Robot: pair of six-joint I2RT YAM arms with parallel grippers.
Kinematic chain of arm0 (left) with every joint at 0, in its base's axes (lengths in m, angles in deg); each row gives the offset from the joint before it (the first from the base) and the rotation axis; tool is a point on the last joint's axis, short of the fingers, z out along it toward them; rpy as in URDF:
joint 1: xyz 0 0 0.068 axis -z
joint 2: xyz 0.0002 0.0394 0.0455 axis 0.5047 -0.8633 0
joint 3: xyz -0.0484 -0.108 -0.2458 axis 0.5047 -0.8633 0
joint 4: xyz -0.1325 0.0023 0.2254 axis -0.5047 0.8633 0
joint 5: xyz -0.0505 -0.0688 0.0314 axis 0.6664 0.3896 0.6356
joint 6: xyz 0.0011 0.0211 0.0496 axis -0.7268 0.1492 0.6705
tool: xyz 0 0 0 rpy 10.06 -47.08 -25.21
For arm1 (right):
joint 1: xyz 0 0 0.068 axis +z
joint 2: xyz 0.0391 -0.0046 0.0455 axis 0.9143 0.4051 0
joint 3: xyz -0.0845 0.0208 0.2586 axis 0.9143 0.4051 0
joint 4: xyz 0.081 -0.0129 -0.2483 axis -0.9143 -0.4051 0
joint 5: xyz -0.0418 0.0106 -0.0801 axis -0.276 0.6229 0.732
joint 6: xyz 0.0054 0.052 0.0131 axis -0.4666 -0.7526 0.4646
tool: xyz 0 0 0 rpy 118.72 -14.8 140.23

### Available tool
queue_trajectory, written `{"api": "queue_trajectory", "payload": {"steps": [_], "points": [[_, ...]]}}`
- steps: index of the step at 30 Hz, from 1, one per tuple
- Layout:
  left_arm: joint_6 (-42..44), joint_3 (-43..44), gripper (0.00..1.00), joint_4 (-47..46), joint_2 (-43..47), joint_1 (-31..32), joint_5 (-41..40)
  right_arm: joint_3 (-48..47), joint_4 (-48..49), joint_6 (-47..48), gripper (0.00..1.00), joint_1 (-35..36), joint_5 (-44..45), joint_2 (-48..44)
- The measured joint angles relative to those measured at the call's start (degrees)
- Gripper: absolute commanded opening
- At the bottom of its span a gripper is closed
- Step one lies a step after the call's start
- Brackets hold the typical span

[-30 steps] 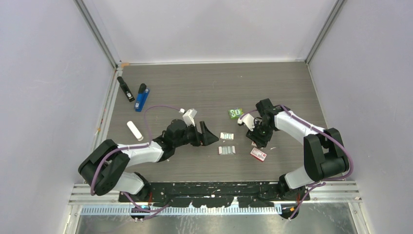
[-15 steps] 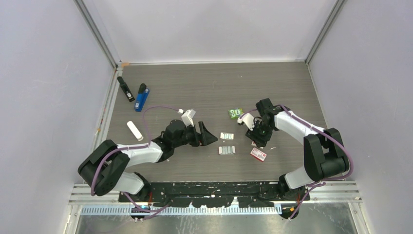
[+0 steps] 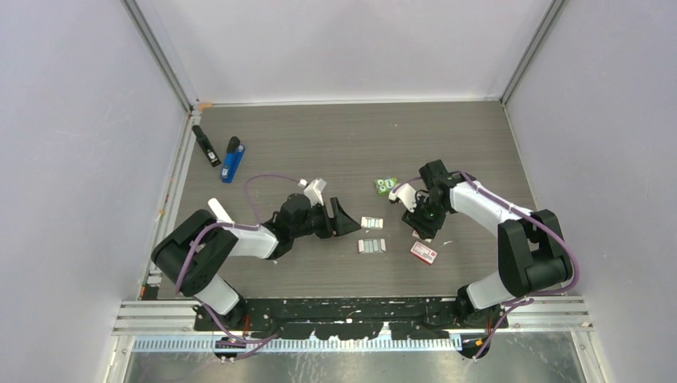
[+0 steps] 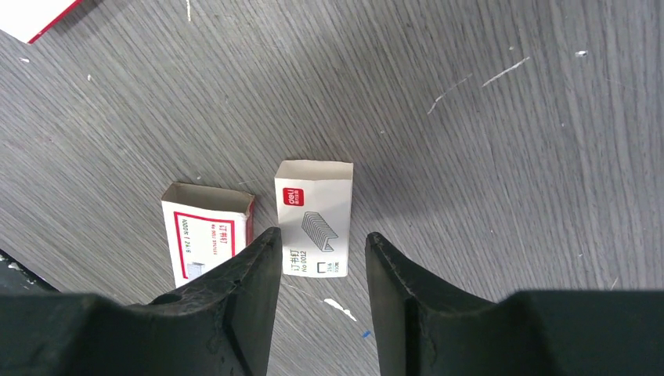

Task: Unload the staples from the stapler
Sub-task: Close the staple box at the center of the board.

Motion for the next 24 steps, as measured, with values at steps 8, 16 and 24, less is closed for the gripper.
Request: {"api": "queue_trajectory", "payload": {"steps": [8, 16, 24], "points": [[-1.60, 1.66, 0.74, -2.93, -4.81, 0.00, 1.07, -0.09, 0.00, -0.35, 0.50, 0.37, -1.03, 0.61], [-4.42, 5.35, 0.64, -5.18, -11.56, -0.07, 2.08, -0.09, 0.09, -0.46, 0.46, 0.90, -1.05, 1.40], [-5.97, 7.76, 0.56, -6.95, -15.47, -0.22, 2.73, -0.11, 0.57, -0.39, 0.42, 1.90, -0.26, 1.75]]}}
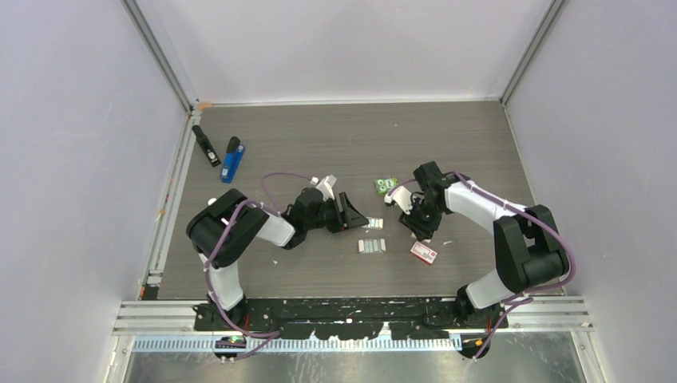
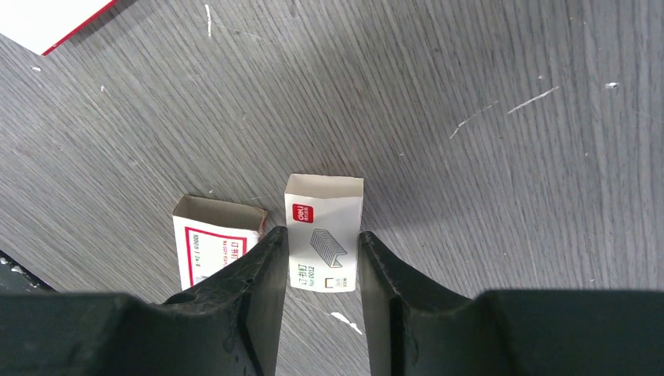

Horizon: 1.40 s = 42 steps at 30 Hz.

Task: Unload the staples from the stapler
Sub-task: Close the staple box at the center of the board.

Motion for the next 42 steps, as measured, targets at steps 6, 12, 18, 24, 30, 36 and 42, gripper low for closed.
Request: {"api": "queue_trajectory", "payload": {"steps": [6, 12, 18, 24, 30, 36, 42], "points": [[0.07, 1.64, 0.52, 0.42, -1.49, 0.00, 0.13, -0.13, 0.55, 0.13, 0.41, 1.62, 0.39, 0.04], [0.52, 1.81, 0.52, 0.92, -1.51, 0.00, 0.11, -0.98, 1.25, 0.28, 0.40, 3.63, 0.37, 0.52], [1.81, 2.36, 0.48, 3.56, -0.74, 0.00, -0.33, -2.84, 1.97, 0.26, 0.40, 5.92, 0.20, 2.08], [3.50, 2.36, 0.47, 7.13, 1.09, 0.00, -1.60, -4.59, 2.38, 0.09, 0.40, 8.46, -0.24, 4.15], [3.96, 2.36, 0.43, 8.63, 1.66, 0.00, -2.38, -6.80, 2.80, -0.31, 0.40, 10.36, -0.92, 6.10], [3.96, 2.36, 0.39, 8.96, 1.66, 0.00, -2.51, -7.80, 3.43, -0.37, 0.40, 12.09, -0.90, 7.61], [3.93, 2.36, 0.34, 9.22, 1.60, 0.00, -2.71, -8.44, 3.72, -0.63, 0.41, 13.70, -0.85, 8.02]]}}
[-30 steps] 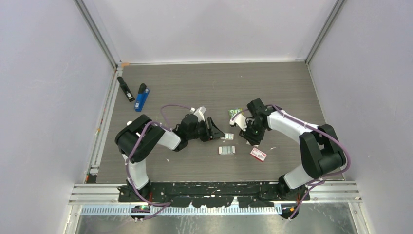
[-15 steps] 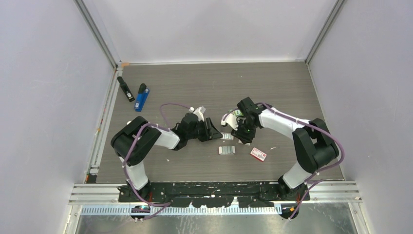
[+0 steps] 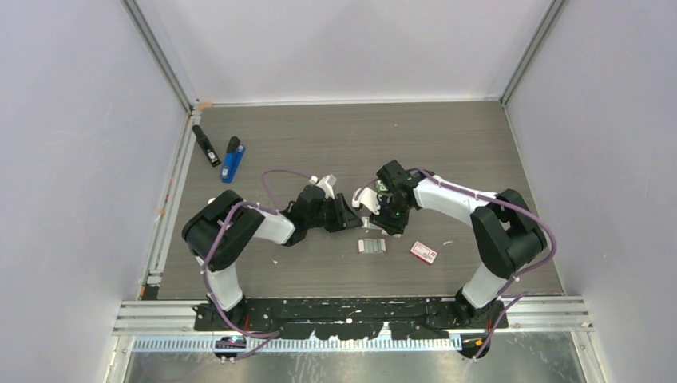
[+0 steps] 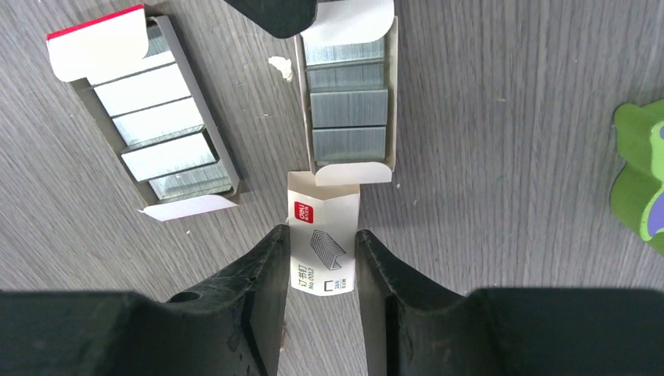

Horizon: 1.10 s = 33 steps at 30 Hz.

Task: Unload the staples from the stapler
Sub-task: Close the staple box at the center of the board.

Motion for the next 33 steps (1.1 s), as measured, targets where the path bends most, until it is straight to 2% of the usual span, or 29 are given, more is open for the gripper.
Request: {"api": "queue_trajectory", "payload": {"steps": [14, 33], "points": [[-0.02, 0.74, 0.32, -0.07, -1.03, 0.00, 0.26, -3.06, 1.18, -0.11, 0.41, 0.11, 1.44, 3.23], [0.02, 3.08, 0.26, -0.42, -3.56, 0.00, 0.98, -2.03, 2.91, 0.28, 0.49, -0.33, 3.45, 2.95]]}}
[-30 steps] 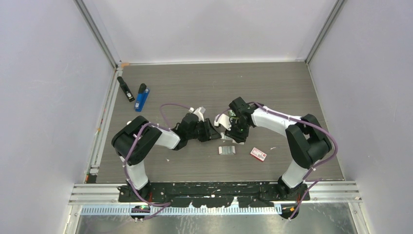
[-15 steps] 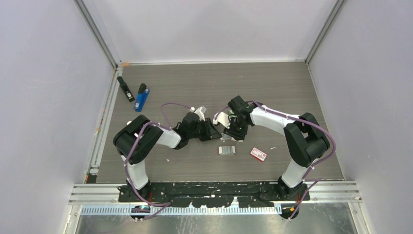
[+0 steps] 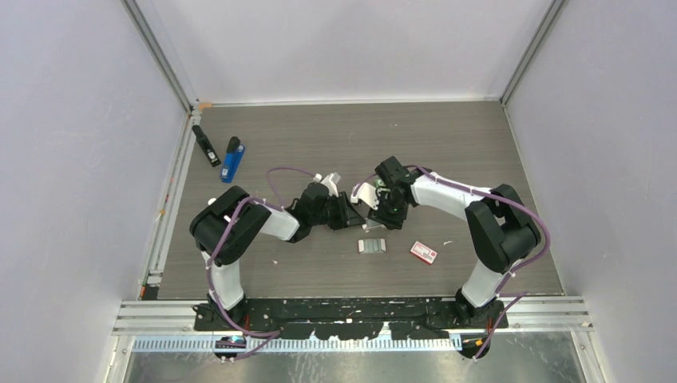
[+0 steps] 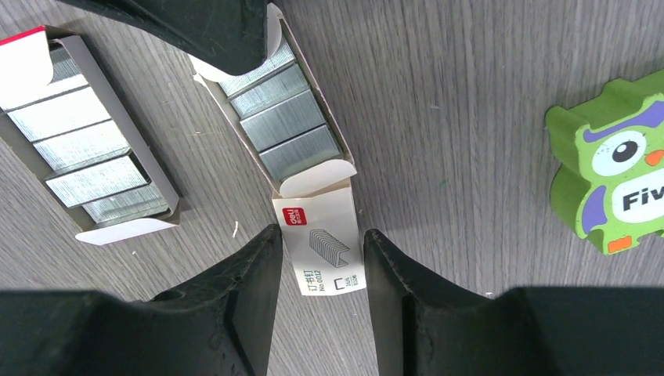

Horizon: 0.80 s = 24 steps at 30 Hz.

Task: Unload the staples from the stapler
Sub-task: Close the staple box at the center of the board.

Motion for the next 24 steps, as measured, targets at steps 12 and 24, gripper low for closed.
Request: {"api": "queue_trajectory", "payload": {"steps": [12, 24], "points": [[2.16, 2.25, 0.22, 3.50, -0.37, 0.00, 0.09, 0.37, 0.00, -0.20, 0.54, -1.95, -1.14, -1.53], [3.02, 4.37, 0.20, 5.79, -1.11, 0.00, 0.44, 1.16, 0.02, -0.24, 0.51, -2.51, -2.19, -1.99]]}}
